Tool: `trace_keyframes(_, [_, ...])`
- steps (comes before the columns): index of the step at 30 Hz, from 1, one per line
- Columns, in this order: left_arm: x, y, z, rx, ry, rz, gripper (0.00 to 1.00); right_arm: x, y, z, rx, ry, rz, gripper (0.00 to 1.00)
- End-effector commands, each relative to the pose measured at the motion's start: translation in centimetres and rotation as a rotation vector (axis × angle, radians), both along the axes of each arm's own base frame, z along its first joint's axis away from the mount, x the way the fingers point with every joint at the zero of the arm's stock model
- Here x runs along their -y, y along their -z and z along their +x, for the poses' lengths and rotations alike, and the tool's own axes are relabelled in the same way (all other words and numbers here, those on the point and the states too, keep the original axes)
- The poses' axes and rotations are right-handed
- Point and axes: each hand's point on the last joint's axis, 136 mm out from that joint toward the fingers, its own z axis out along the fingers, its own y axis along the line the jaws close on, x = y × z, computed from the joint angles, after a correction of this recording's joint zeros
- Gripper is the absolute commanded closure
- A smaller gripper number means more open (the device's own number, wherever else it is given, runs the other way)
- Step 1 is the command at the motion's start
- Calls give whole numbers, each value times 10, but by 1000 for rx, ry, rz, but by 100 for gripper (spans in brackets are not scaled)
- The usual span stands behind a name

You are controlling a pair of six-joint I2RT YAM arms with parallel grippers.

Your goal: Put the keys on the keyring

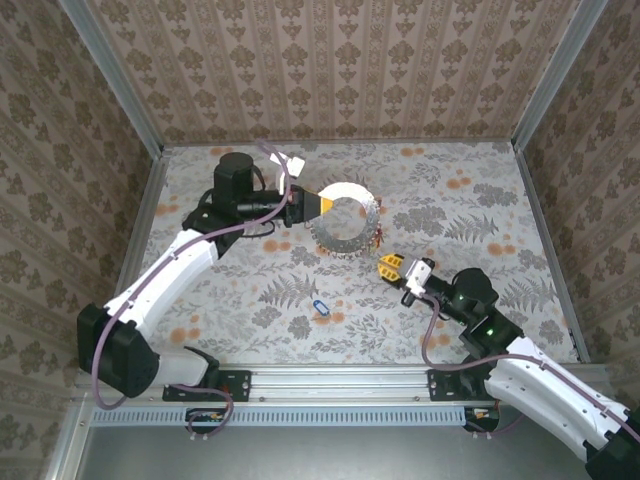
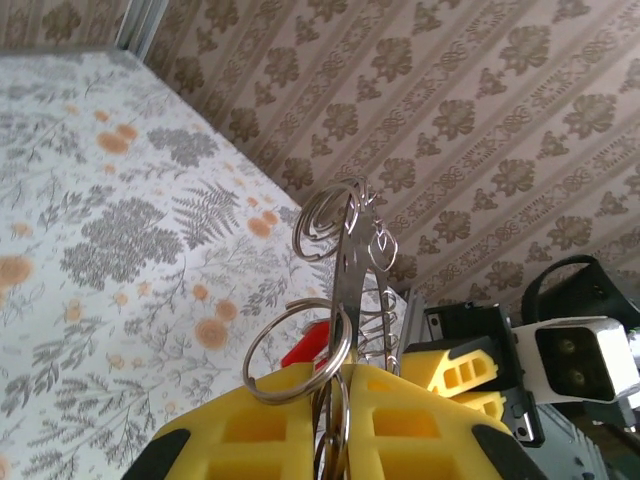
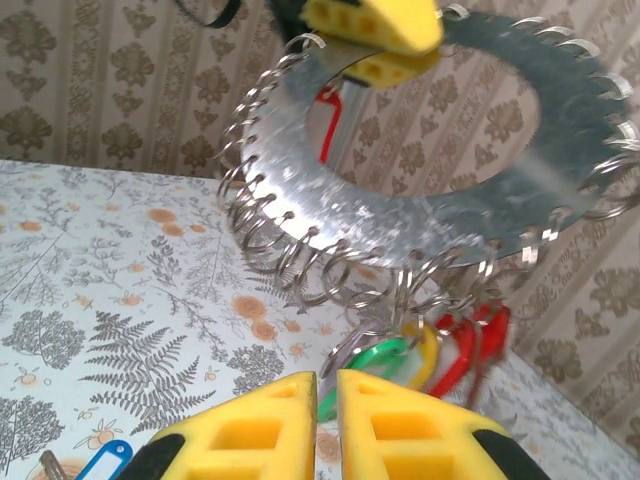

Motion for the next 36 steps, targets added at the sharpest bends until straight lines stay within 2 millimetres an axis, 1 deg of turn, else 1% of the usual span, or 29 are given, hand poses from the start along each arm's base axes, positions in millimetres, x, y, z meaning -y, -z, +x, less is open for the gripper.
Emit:
trace_keyframes(1, [-2,-34,-18,134,67,-39,100,-7,-19,-9,133,-38,-18,84])
trace_keyframes(5, [-2,-40,-23,152,75,-40,100,-7,-29,-5,213,9,-30,83])
trace_keyframes(7, [-2,-42,-24,155,78,-38,100,-10,-37,-9,241,-14,-25,84])
trace_keyframes(10, [-2,-43,-25,158,80,-35,100,-17,-40,-12,231,-50,-32,83])
trace_keyframes(13, [-2,-44,-26,161,82,-33,100,-20,-41,-7,236,-31,-26,83])
trace_keyframes(18, [-1,-44,-25,163,77,-25,100,-18,-34,6,216,32,-54,79])
trace_keyframes(20, [-1,-44,-25,165,76,-21,100,-12,-30,16,195,93,-60,79])
trace_keyframes(24, [-1,-43,-25,163,75,-12,100,-2,-28,24,192,173,-62,76])
trace_keyframes(27, [-1,-42,-25,163,73,-7,100,-1,-28,21,191,165,-50,75])
trace_keyframes(31, [-1,-40,-23,165,61,4,100,-4,-23,10,186,108,-51,76])
trace_keyframes(33, [-1,-40,-22,165,59,8,100,-5,-20,6,180,86,-50,77])
trace_keyframes(36, [-1,-39,-22,166,56,17,100,-4,-14,3,162,79,-60,82])
